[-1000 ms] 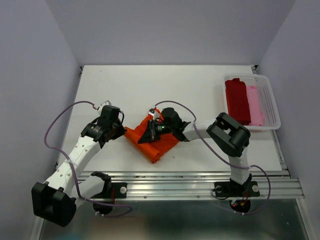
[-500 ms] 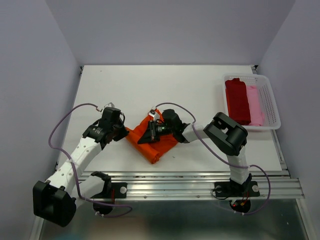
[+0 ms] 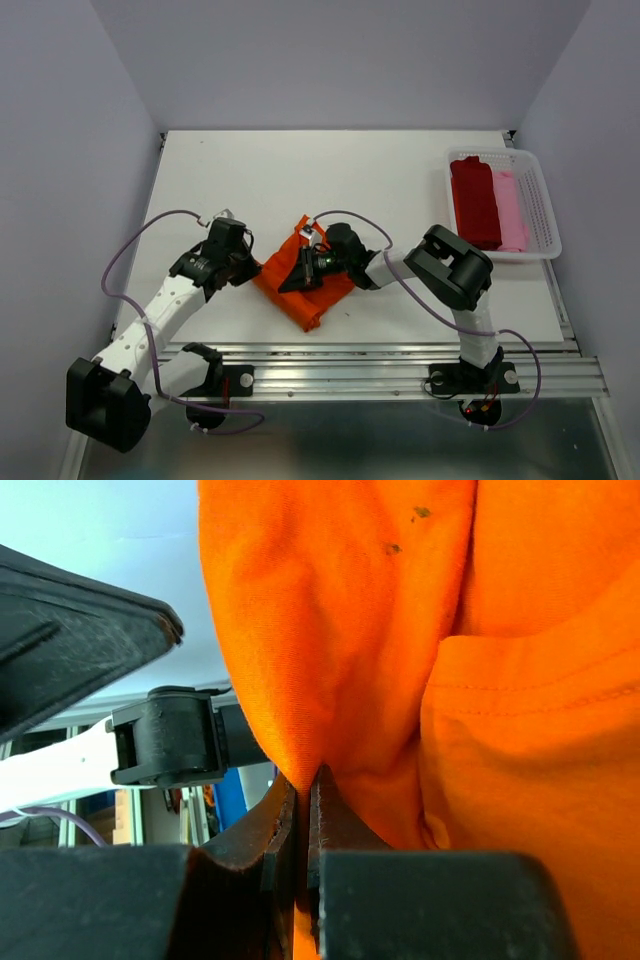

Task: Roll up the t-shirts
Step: Roll the T-shirt to the center of the board.

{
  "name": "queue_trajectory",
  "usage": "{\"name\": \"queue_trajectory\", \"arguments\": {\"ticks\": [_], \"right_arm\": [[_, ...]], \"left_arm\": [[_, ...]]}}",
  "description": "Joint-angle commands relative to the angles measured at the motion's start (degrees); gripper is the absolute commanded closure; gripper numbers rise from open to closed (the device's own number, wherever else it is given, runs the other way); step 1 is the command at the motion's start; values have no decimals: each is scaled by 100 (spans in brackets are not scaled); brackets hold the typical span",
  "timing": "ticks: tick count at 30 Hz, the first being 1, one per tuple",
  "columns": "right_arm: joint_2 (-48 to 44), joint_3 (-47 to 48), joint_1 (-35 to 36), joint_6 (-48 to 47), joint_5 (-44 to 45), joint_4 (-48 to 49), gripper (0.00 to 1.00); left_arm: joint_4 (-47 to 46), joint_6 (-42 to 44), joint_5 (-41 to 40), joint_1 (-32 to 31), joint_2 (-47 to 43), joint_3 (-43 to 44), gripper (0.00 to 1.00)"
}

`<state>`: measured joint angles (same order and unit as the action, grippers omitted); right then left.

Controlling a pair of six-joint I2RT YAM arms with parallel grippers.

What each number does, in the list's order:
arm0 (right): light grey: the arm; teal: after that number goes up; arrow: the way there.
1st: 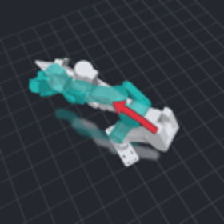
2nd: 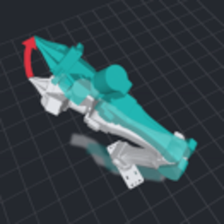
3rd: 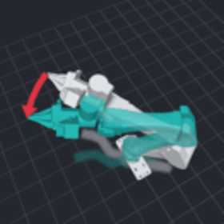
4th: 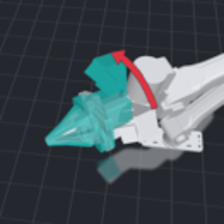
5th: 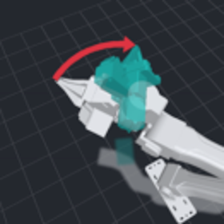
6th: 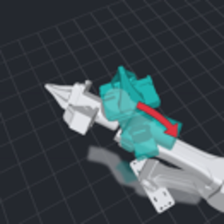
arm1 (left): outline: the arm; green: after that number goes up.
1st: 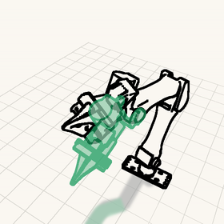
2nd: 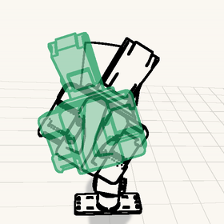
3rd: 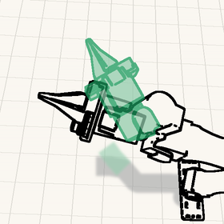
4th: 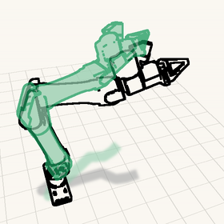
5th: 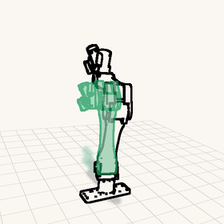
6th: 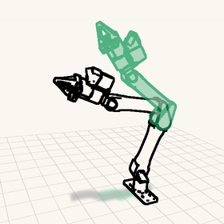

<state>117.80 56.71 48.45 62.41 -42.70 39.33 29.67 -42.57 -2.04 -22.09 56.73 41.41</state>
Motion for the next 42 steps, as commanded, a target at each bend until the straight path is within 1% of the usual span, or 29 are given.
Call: {"name": "queue_trajectory", "arguments": {"ticks": [1,11,22,29,32,34,42], "right_arm": [[24,-28,-2,-45,-116,373,99],[-20,-37,-55,-63,-134,373,99],[-38,-46,-107,-63,-151,391,99],[-29,-37,-107,-63,-151,391,99],[-20,-28,-107,-63,-142,391,99],[-29,-20,-107,-54,-151,391,99],[-38,-19,-107,-62,-178,391,99]], "left_arm": [[-93,-59,-6,-120,49,-72,100],[74,-155,-305,-252,154,-36,100],[-14,-217,-358,-393,321,-28,100],[328,-313,-639,-498,251,174,100],[618,-471,-920,-621,347,218,100],[645,-533,-1026,-744,470,219,100],[224,-621,-912,-920,699,227,100]]}}
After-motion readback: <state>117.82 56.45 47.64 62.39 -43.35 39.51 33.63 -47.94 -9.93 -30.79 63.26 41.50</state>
